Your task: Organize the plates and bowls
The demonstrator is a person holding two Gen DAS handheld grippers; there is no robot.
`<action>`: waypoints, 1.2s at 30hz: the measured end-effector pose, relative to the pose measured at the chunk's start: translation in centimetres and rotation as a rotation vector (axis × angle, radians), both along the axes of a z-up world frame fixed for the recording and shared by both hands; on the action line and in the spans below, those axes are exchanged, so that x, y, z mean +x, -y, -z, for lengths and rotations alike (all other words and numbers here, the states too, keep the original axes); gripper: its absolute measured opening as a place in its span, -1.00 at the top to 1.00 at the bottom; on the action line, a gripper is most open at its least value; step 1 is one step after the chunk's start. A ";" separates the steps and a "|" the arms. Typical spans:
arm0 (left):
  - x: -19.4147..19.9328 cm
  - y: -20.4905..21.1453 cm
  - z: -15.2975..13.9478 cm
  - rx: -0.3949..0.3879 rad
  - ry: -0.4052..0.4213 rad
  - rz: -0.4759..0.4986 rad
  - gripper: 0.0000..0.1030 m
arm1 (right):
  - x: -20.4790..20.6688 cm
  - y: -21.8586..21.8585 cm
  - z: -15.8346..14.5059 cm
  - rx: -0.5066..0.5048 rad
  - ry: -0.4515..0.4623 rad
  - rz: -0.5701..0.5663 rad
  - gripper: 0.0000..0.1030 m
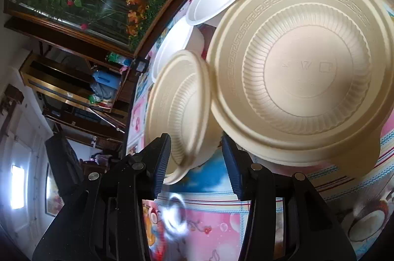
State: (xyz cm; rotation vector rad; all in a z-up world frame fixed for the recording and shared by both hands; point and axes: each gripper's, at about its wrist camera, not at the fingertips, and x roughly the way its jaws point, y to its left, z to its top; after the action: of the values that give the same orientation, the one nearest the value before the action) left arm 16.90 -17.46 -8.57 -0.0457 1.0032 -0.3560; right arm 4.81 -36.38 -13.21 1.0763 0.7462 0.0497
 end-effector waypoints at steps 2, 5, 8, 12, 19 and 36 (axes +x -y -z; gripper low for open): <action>-0.1 0.1 -0.1 0.004 0.006 0.003 0.48 | -0.1 0.0 0.0 -0.005 0.003 0.001 0.26; -0.2 0.2 -0.3 0.010 0.023 0.007 0.70 | -0.3 0.0 0.1 -0.022 -0.004 -0.001 0.32; -0.4 0.3 -0.4 0.024 0.034 0.010 0.76 | -0.1 -0.2 0.1 -0.033 -0.014 -0.017 0.42; -0.5 0.4 -0.5 0.037 0.048 0.007 0.77 | -0.1 -0.4 0.0 -0.046 -0.016 -0.027 0.47; -0.9 0.5 -1.0 0.052 0.082 0.004 0.78 | -0.1 -0.5 -0.2 -0.047 -0.016 -0.038 0.51; -1.7 0.1 -1.2 0.060 0.128 -0.012 0.78 | -0.1 -0.4 -0.3 -0.028 0.004 -0.048 0.51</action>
State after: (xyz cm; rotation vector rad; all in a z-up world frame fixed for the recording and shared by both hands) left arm 15.19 -17.60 -7.38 0.0252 0.8863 -0.3131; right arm 4.73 -35.95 -12.92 1.0315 0.7674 0.0823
